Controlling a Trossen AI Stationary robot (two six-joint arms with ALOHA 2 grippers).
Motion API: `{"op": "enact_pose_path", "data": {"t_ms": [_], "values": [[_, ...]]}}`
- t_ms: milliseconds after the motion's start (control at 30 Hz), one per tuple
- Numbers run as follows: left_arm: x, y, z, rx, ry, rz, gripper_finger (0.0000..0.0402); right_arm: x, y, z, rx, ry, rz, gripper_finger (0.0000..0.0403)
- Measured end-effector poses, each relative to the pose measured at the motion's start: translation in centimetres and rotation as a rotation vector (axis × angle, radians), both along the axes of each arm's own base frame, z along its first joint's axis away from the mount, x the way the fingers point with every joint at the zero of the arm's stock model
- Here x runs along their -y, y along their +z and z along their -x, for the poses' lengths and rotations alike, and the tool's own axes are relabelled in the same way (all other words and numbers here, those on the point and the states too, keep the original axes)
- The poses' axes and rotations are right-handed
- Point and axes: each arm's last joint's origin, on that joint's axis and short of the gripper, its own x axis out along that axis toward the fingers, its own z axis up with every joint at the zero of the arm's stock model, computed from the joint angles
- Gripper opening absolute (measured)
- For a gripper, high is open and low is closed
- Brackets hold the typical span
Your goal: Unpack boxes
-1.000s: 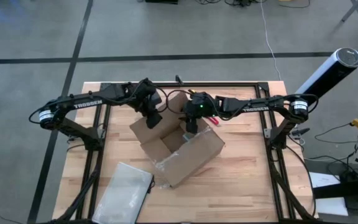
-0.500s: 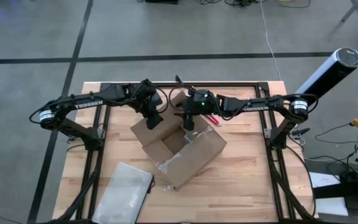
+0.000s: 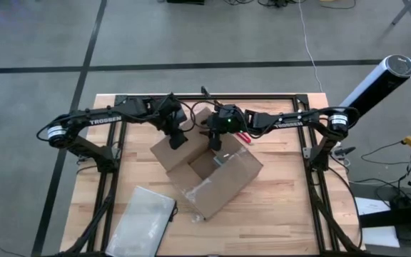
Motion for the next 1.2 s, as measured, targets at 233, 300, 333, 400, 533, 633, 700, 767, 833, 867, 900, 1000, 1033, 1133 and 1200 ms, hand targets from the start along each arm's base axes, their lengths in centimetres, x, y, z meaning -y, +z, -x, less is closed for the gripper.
{"op": "enact_pose_path", "data": {"t_ms": [233, 300, 333, 400, 533, 633, 700, 767, 833, 867, 900, 1000, 1033, 1133, 1200], "values": [[-0.1, 0.2, 0.1, -0.020, 0.002, -0.048, 0.0245, 0.0, -0.1, 0.1, -0.007, -0.007, -0.007, 0.0183], [-0.2, 0.3, 0.1, -0.030, 0.006, -0.065, 0.0262, 0.0, -0.2, 0.1, -0.009, -0.009, -0.009, 0.0183], [-0.2, 0.3, 0.1, -0.034, 0.008, -0.074, 0.0271, 0.0, -0.2, 0.1, -0.010, -0.011, -0.011, 0.0183], [-0.2, 0.4, 0.2, -0.044, 0.012, -0.091, 0.0287, 0.1, -0.2, 0.1, -0.011, -0.013, -0.013, 0.0183], [-0.3, 1.4, 0.2, -0.056, 0.006, -0.111, 0.0286, 0.0, -0.2, 0.1, -0.011, -0.013, -0.014, 0.0183], [-0.3, 2.8, 0.4, -0.041, 0.009, -0.148, 0.0280, 0.0, -0.2, 0.1, -0.013, -0.012, -0.015, 0.0183], [-0.3, 3.8, 0.5, -0.025, 0.013, -0.176, 0.0278, 0.0, -0.3, 0.1, -0.017, -0.012, -0.016, 0.0183], [-0.2, 4.8, 0.9, -0.025, 0.020, -0.208, 0.0277, 0.0, -0.3, 0.1, -0.017, -0.014, -0.019, 0.0183], [-0.2, 5.8, 1.2, -0.011, 0.030, -0.234, 0.0277, 0.0, -0.4, 0.2, -0.021, -0.014, -0.020, 0.0183], [-0.1, 6.3, 1.4, -0.001, 0.037, -0.247, 0.0277, 0.0, -0.4, 0.2, -0.023, -0.014, -0.021, 0.0183], [0.0, 6.7, 1.7, 0.009, 0.042, -0.256, 0.0277, 0.0, -0.4, 0.2, -0.026, -0.015, -0.022, 0.0183], [0.3, 7.9, 2.3, 0.059, 0.048, -0.275, 0.0277, 0.1, -0.4, 0.2, -0.029, -0.016, -0.024, 0.0183], [0.4, 8.2, 2.5, 0.076, 0.049, -0.280, 0.0277, 0.1, -0.5, 0.2, -0.030, -0.016, -0.024, 0.0183], [1.0, 8.0, 2.3, 0.108, 0.033, -0.278, 0.0277, 0.1, -0.5, 0.3, -0.031, -0.016, -0.024, 0.0183], [1.6, 7.2, 1.8, 0.118, 0.012, -0.268, 0.0277, 0.2, -0.5, 0.3, -0.032, -0.017, -0.024, 0.0183]]}}
